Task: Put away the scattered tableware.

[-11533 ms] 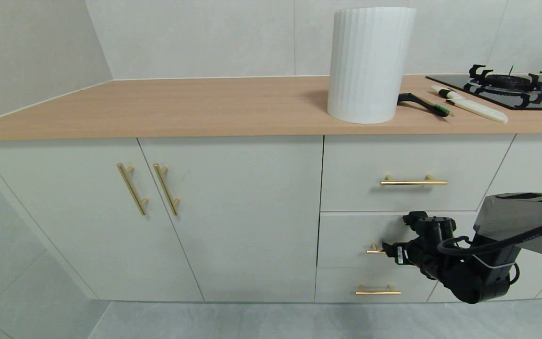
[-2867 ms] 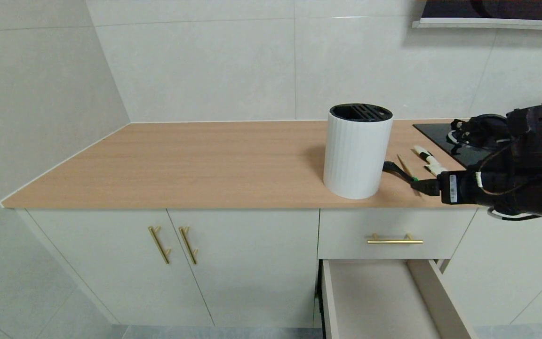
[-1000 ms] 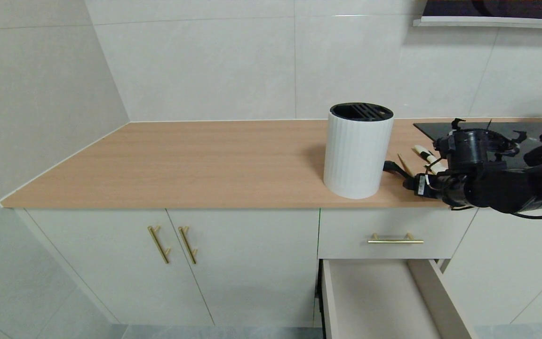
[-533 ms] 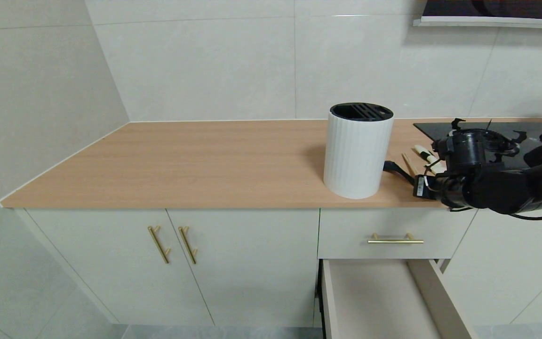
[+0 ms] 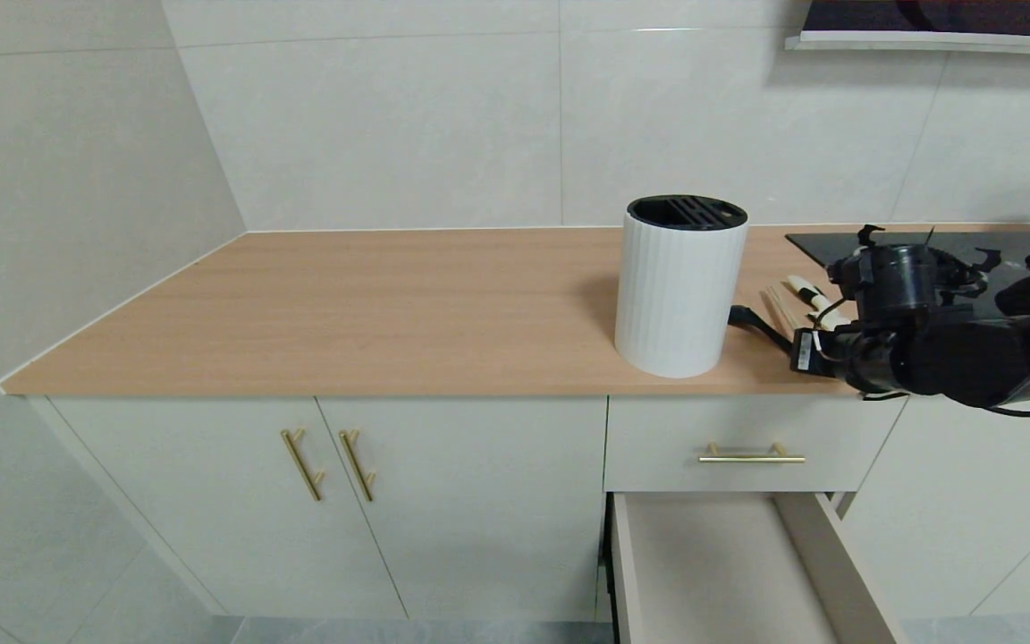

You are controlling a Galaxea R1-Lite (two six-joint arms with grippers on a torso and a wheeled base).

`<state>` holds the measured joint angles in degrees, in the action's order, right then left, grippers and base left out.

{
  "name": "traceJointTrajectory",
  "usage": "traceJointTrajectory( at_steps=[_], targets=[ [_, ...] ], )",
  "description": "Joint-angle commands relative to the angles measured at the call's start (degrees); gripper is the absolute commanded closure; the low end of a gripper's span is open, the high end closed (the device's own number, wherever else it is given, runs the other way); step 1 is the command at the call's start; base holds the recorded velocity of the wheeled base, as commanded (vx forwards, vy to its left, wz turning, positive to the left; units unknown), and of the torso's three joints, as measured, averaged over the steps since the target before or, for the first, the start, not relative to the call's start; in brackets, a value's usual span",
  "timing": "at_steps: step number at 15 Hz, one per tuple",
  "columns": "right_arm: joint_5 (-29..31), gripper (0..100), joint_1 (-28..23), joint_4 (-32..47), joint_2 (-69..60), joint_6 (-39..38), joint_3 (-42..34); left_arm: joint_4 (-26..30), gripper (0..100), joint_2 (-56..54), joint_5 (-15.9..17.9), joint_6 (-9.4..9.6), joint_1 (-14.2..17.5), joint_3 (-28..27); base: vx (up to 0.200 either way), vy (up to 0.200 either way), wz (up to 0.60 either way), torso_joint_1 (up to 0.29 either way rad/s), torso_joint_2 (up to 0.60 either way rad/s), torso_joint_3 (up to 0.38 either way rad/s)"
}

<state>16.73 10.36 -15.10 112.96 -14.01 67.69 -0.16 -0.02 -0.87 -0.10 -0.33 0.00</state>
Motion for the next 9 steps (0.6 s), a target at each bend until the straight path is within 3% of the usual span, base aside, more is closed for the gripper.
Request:
traceJointTrajectory(
  at_steps=[1,3,8,9],
  targets=[
    [0.0,100,1.0,0.3,-4.4,0.1,-1.6,0.0,0,0.0,0.0,0.01,0.1,0.0,0.000,0.000,0.00,0.000,0.00,0.000],
    [-0.1,100,2.2,3.2,-8.8,0.4,-3.4,0.0,0,0.0,0.0,0.01,0.0,0.0,0.000,0.000,0.00,0.000,0.00,0.000],
    [-1.1,100,6.2,20.0,-21.4,0.6,-3.3,0.0,0,0.0,0.0,0.01,0.0,0.0,0.000,0.000,0.00,0.000,0.00,0.000],
    [-1.8,100,6.6,26.5,-24.4,1.4,-3.2,0.0,0,0.0,0.0,0.01,0.0,0.0,0.000,0.000,0.00,0.000,0.00,0.000]
  ],
)
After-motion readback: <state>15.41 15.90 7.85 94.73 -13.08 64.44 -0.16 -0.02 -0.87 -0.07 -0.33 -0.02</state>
